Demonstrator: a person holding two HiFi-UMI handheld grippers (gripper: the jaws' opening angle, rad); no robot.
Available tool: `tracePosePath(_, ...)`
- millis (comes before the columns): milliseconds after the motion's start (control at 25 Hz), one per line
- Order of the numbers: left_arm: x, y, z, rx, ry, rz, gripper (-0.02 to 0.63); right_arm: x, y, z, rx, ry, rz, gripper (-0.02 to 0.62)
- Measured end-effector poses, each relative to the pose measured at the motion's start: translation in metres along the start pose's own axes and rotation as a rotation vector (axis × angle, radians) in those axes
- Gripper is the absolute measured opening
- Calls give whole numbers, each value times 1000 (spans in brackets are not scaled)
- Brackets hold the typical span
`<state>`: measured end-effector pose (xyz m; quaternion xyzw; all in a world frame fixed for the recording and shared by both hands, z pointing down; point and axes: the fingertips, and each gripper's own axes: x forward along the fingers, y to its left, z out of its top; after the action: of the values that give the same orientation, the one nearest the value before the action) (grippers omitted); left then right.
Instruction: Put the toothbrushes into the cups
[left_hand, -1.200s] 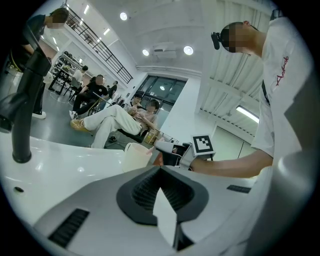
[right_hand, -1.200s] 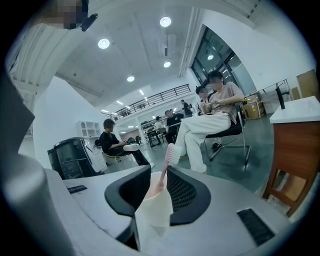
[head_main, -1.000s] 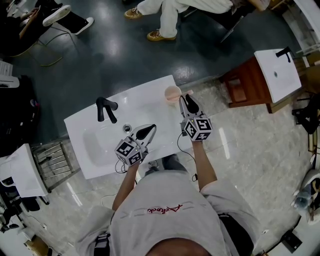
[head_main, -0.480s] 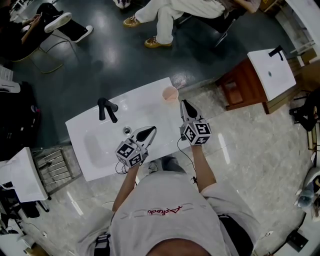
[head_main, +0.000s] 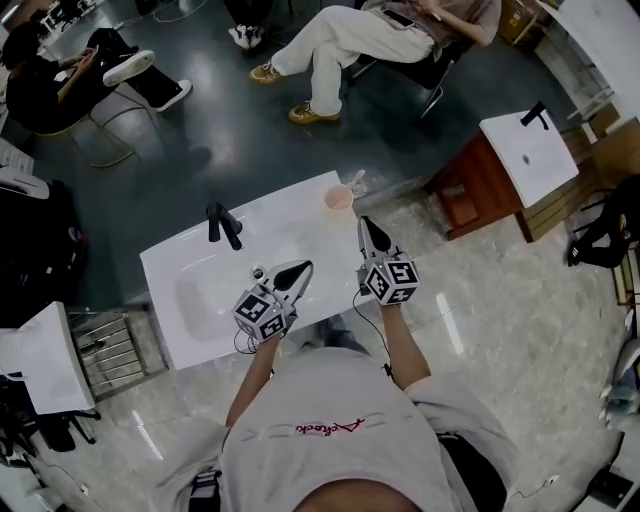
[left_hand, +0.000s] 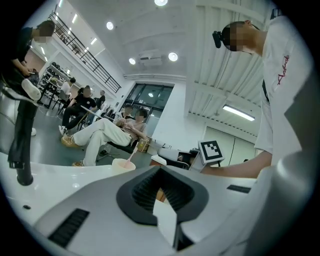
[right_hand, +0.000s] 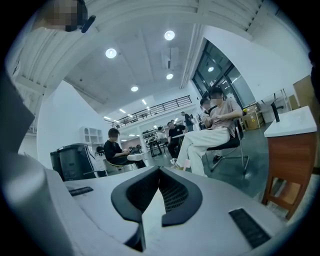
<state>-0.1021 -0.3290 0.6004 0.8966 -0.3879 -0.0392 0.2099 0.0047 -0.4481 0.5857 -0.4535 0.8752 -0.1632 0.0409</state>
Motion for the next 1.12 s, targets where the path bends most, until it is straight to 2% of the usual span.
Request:
tracePosePath(200, -7, -12, 14, 33, -36, -28, 14, -18, 23, 18, -55, -41, 19, 14)
tracePosePath(480, -19, -43, 31, 101, -70, -98, 14, -57, 79, 34, -202, -67, 65, 14)
tracePosePath(1120, -79, -120, 6, 139, -77, -203, 14, -170, 170, -1, -224, -75, 70, 14)
